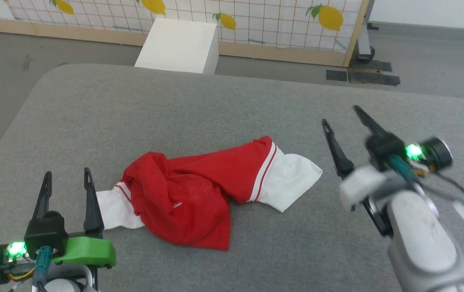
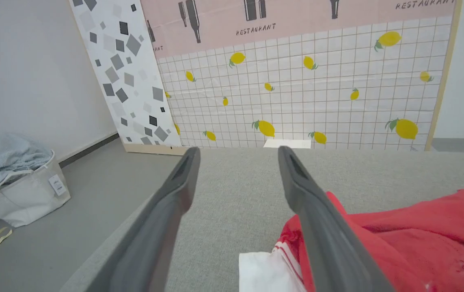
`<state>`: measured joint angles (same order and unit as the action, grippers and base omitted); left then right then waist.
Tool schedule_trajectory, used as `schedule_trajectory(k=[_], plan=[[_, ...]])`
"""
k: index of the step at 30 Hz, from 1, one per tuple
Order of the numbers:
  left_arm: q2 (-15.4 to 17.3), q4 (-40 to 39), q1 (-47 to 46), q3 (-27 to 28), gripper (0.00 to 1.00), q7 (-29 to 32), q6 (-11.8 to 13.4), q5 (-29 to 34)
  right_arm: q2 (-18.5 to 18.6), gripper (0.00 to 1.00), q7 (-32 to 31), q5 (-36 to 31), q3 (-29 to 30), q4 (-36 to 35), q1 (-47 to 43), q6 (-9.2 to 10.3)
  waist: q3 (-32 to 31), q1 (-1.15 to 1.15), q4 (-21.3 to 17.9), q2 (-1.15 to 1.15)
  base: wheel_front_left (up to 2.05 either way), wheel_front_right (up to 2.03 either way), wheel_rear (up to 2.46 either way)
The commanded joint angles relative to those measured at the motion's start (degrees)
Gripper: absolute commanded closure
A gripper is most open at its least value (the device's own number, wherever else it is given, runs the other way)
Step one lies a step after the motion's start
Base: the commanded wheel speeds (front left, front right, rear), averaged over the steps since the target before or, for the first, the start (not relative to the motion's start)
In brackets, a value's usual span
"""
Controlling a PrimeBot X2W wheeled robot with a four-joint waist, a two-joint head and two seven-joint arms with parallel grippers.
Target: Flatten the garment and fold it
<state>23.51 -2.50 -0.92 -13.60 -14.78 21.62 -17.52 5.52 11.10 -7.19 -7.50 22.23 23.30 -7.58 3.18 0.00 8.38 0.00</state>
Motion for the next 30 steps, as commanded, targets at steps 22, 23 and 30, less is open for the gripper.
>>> schedule_trajectory(k=[22,23,30], plan=[[-13.87,5.07,-2.78,9.89,0.00,-0.21,-12.95,9.86,19.15,0.00,-52.80,49.86,-49.37,17.17,32.51,0.09,9.57,0.00,7.74,0.00,0.00,0.00,0.00],[-14.32,5.20,-2.91,10.15,0.00,-0.21,-13.26,10.06,19.42,0.00,-53.05,50.85,-50.19,17.11,32.69,0.09,10.00,0.00,8.00,0.00,0.00,0.00,0.00],[-16.99,6.25,-3.85,12.09,0.00,-0.21,-15.46,11.61,20.01,0.00,-52.39,54.81,-56.66,19.44,31.97,0.09,12.24,0.00,9.23,0.00,0.00,0.00,0.00]])
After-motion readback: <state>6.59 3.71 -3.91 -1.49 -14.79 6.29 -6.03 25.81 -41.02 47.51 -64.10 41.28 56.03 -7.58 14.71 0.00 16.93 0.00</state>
